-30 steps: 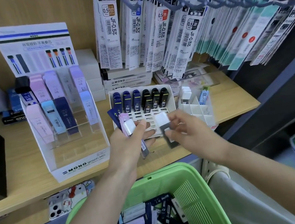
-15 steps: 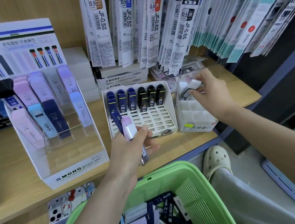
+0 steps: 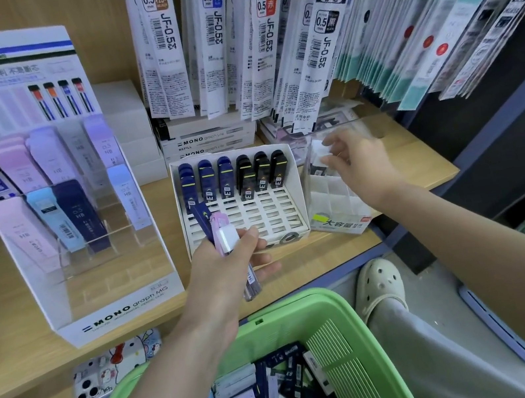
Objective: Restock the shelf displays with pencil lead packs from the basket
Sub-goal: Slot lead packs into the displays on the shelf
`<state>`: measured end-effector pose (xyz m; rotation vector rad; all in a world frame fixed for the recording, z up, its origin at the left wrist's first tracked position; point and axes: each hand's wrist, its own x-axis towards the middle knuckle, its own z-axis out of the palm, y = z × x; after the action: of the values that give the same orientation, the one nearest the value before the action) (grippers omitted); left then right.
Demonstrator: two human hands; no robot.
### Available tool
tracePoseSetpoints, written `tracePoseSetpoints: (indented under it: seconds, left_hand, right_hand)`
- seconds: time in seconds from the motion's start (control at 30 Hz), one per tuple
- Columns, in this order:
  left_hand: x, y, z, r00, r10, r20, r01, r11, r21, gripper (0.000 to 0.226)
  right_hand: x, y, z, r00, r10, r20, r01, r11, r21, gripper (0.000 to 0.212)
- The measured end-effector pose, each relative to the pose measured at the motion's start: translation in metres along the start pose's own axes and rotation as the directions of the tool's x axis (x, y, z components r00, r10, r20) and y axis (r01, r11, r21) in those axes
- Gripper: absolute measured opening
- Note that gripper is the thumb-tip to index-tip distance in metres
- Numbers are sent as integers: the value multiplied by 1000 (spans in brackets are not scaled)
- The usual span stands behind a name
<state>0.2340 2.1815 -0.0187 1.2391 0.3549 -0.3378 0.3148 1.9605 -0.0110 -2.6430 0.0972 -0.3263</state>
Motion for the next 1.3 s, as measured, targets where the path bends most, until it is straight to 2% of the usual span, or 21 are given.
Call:
tracePoseSetpoints:
  seconds: [0.27, 0.43, 0.57, 0.67, 1.1, 1.2, 1.3]
  left_hand:
    - [0, -2, 2, 1000, 3, 1, -3, 1000, 14, 9]
    - [1, -3, 3, 1000, 12, -9, -11, 1000, 26, 10]
    - [-1, -4, 4, 1000, 13, -13, -13, 1000, 26, 7]
    - [-3, -5, 4, 1000, 9, 1, -9, 1000, 23, 6]
    - [-12, -11, 8, 998, -8, 55, 5, 998, 59, 8]
    - [-16, -9, 6, 996, -29, 84, 17, 990, 143, 11]
    - [-22, -7, 3, 988, -61, 141, 10, 941, 339, 18]
  right_hand:
    - [6, 3, 4, 998, -9, -66, 7, 1000, -31, 6]
    - [-18, -8, 8, 995, -1, -100, -6, 998, -63, 23]
    - [-65, -12, 17, 995, -84, 59, 92, 985, -144, 31]
    - [-83, -5, 22, 982, -180, 65, 188, 968, -166, 23]
    - [-84, 22, -6, 987, -133, 85, 151, 957, -248, 18]
    - [-92, 6, -8, 983, -168, 69, 179, 957, -227, 26]
    - [-104, -24, -10, 977, -198, 79, 203, 977, -59, 31]
